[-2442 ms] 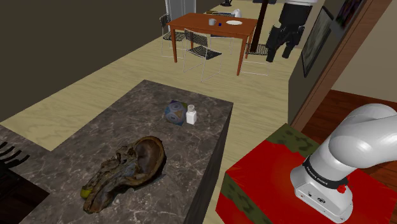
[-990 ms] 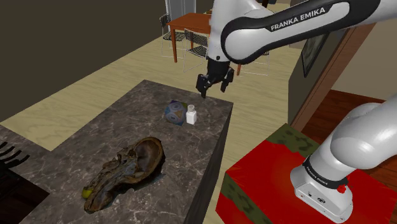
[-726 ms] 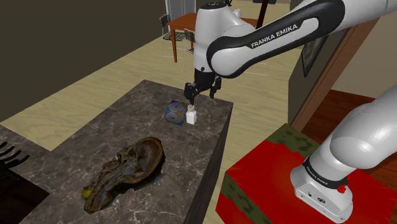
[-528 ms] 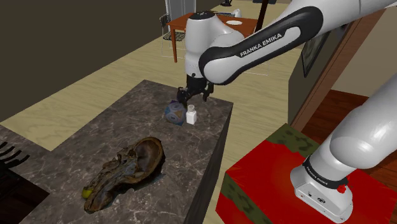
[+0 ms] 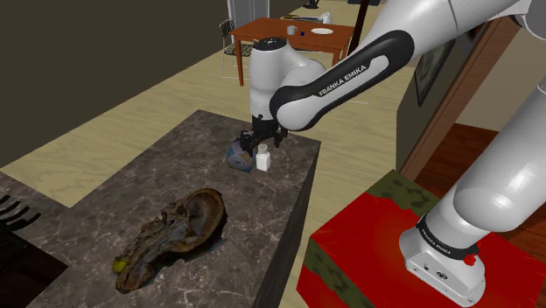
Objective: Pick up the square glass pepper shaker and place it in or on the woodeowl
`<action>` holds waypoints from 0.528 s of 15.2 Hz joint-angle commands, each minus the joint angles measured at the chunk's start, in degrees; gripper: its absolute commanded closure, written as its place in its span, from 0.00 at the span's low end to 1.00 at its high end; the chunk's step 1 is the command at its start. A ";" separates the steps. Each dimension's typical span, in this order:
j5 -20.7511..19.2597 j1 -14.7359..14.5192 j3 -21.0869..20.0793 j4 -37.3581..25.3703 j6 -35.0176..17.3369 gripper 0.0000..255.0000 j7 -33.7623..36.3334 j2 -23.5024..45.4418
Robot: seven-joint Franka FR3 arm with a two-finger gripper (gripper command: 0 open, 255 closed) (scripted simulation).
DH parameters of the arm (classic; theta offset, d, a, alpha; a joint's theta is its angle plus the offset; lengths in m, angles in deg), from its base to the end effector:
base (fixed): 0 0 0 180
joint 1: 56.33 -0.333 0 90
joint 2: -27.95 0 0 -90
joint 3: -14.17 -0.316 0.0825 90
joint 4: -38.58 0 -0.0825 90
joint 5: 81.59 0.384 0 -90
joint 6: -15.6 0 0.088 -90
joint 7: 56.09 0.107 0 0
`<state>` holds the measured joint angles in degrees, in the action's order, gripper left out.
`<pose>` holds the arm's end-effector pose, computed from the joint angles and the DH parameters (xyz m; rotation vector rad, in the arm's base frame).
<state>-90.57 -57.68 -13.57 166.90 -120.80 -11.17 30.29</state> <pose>0.4718 0.2598 0.3627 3.1103 -0.2646 0.2212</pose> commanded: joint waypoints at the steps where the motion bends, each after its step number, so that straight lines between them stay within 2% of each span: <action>1: -0.41 -0.08 -0.02 0.08 -0.48 0.00 0.41 0.46; 7: -0.40 -0.08 -0.02 0.08 -0.46 0.00 0.41 0.45; 8: -0.40 -0.08 -0.02 0.08 -0.46 1.00 0.41 0.45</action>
<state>-90.95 -57.83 -13.69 166.89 -121.30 -10.77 30.65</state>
